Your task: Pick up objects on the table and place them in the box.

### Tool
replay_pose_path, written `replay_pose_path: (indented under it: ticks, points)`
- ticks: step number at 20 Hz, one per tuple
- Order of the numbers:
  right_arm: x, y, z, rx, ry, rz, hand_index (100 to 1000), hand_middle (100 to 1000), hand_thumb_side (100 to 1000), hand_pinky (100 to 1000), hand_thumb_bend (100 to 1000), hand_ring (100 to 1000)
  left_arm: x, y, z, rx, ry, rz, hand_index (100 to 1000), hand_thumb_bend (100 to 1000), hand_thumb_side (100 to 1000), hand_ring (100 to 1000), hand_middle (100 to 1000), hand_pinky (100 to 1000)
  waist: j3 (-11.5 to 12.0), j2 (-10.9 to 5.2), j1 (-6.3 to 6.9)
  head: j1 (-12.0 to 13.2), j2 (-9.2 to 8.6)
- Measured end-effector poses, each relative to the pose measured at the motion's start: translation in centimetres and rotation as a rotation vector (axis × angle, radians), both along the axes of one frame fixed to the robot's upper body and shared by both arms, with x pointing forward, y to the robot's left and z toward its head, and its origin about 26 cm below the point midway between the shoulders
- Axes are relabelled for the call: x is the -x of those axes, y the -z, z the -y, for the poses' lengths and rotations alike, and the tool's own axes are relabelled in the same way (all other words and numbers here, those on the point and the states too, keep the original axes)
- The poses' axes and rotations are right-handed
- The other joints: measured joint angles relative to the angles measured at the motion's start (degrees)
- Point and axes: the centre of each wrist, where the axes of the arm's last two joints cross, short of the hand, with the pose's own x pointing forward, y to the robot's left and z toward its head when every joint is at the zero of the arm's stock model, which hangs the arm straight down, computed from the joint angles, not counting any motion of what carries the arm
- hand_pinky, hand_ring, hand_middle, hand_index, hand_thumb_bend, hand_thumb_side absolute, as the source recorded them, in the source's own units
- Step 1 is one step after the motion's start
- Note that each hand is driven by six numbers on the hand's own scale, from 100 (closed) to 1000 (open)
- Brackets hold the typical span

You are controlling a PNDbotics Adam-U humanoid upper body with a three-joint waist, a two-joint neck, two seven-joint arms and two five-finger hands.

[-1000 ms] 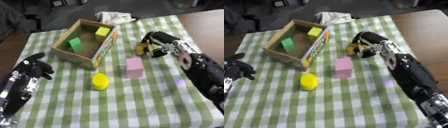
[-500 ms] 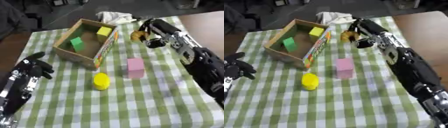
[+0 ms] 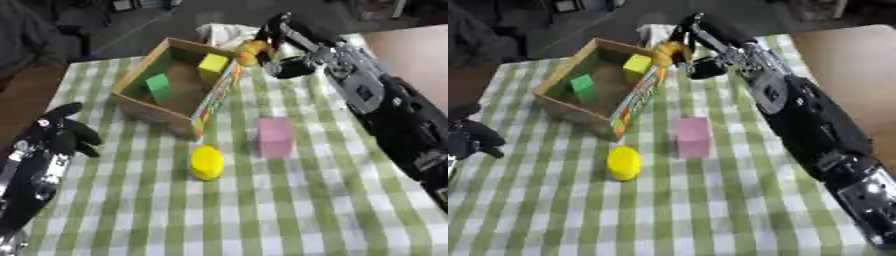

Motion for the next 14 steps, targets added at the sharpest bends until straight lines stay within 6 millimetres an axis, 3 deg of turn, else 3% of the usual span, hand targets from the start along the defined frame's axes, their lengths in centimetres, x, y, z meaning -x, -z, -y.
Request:
replay_pose_path:
  ticks: [9,12,14]
  points:
    - [-0.4,0.9,-1.9,0.015,-0.028,-0.013,340,432,100,707,100,507,-0.7,-1.4,0.7,0.028,0.066,0.062,879,100,633,611,556,546,4.5,1.54,-1.02,-4.2,0.0]
    - [-0.6,1.6,-2.0,0.038,-0.013,-0.004,458,518,100,720,100,539,-0.9,-1.7,0.9,0.036,0.088,0.076,879,100,632,611,556,545,5.3,1.89,-1.38,-5.5,0.0]
    - [-0.8,2.0,-2.0,0.056,-0.005,0.005,601,618,100,733,100,586,-1.0,-1.9,1.0,0.039,0.096,0.081,879,100,633,611,555,544,5.6,2.04,-1.71,-6.0,0.0]
